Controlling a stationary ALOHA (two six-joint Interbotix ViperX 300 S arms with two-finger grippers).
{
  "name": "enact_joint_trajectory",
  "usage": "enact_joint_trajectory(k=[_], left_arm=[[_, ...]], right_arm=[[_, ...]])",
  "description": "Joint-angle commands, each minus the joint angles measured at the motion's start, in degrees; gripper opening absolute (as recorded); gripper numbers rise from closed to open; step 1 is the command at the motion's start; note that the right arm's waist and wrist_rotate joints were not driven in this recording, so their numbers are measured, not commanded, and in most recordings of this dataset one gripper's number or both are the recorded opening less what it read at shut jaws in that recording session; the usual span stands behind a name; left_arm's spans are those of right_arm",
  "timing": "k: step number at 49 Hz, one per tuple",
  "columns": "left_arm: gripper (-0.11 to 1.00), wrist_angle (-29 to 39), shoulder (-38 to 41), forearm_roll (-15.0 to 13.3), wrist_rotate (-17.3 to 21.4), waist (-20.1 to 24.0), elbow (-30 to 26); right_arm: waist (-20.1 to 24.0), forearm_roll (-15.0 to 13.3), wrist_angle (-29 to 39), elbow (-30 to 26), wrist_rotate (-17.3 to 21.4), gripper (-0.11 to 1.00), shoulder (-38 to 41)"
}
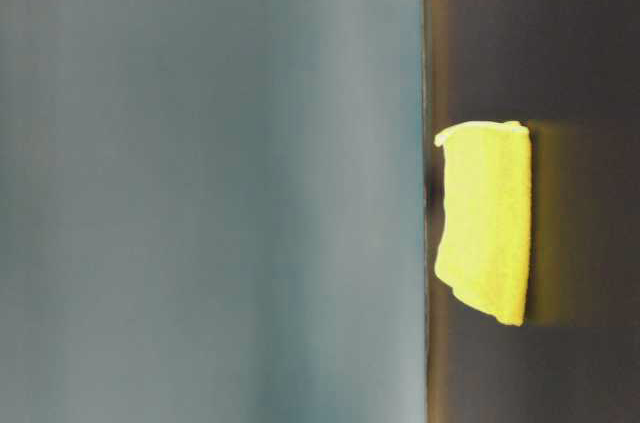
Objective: Push a yellow cloth with the left arm to wipe the desk.
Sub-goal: 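Move the left gripper forward toward the yellow cloth's near edge, then close the left gripper on the yellow cloth's left edge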
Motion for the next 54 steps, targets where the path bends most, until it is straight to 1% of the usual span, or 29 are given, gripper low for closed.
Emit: enact_joint_trajectory(k=[1, 3, 4, 5, 6, 7, 8, 10, 15, 24, 31, 33, 35, 39, 46, 49, 52, 54], left_arm=[[0.06, -0.26, 3.08, 2.29, -0.44, 1.67, -0.18], [0.07, -0.44, 5.10, 2.29, -0.44, 2.64, -0.18], [0.07, -0.62, 6.59, 2.29, -0.35, 3.34, -0.26], [0.05, -0.79, 7.82, 2.29, -0.44, 3.96, -0.35], [0.02, -1.05, 8.96, 2.29, -0.44, 4.57, -0.44], [0.00, -1.41, 10.20, 2.29, -0.44, 5.19, -0.62], [0.00, -1.76, 11.43, 2.29, -0.44, 5.71, -0.79], [0.00, -2.64, 14.06, 2.29, -0.44, 6.77, -1.23], [0.00, -4.22, 20.65, 2.29, -0.44, 9.32, -3.34], [0.00, -4.57, 31.99, 2.29, -0.44, 13.01, -8.79], [0.01, -5.19, 40.87, 2.29, -0.44, 14.94, -13.97], [0.02, -5.45, 43.07, 2.29, -0.44, 15.29, -15.47], [0.06, -5.89, 45.09, 2.29, -0.44, 15.73, -16.96], [0.22, -6.50, 48.60, 2.29, -0.44, 16.96, -19.69], [0.64, -7.56, 54.84, 2.29, -0.53, 19.60, -23.64], [0.79, -8.17, 57.48, 2.37, -0.53, 20.83, -25.05], [0.89, -8.53, 60.21, 2.37, -0.53, 21.88, -26.63], [0.90, -8.44, 62.05, 2.29, -0.53, 22.59, -27.77]], right_arm=[[0.00, 0.09, -0.35, -0.53, 0.00, 0.03, 0.79], [0.00, 0.18, -0.35, -0.09, 0.00, 0.05, 0.88], [-0.09, 0.18, -0.26, 0.00, 0.00, 0.09, 0.88], [0.00, 0.09, -0.18, 0.09, 0.09, 0.11, 0.97], [-0.09, 0.18, -0.09, 0.18, 0.00, 0.11, 0.97], [-0.09, 0.18, 0.00, 0.18, 0.09, 0.07, 0.97], [-0.09, 0.18, 0.18, 0.18, 0.09, 0.04, 1.05], [0.00, 0.18, 0.18, 0.18, 0.09, 0.01, 1.14], [0.00, 0.09, 0.26, 0.18, 0.09, 0.01, 1.23], [0.00, 0.18, 0.79, 0.18, 0.09, 0.01, 1.14], [0.00, 0.18, 1.05, 0.18, 0.09, 0.01, 1.23], [0.00, 0.18, 1.14, 0.26, 0.09, 0.01, 1.14], [-0.09, 0.18, 1.14, 0.26, 0.09, 0.01, 1.05], [0.00, 0.18, 1.32, 0.26, 0.00, 0.01, 1.05], [-0.09, 0.18, 1.85, 0.35, 0.09, 0.01, 0.97], [-0.09, 0.18, 1.93, 0.35, 0.00, 0.01, 0.97], [0.00, 0.18, 1.93, 0.35, 0.00, 0.01, 0.97], [0.00, 0.18, 1.93, 0.44, 0.00, 0.01, 0.97]])
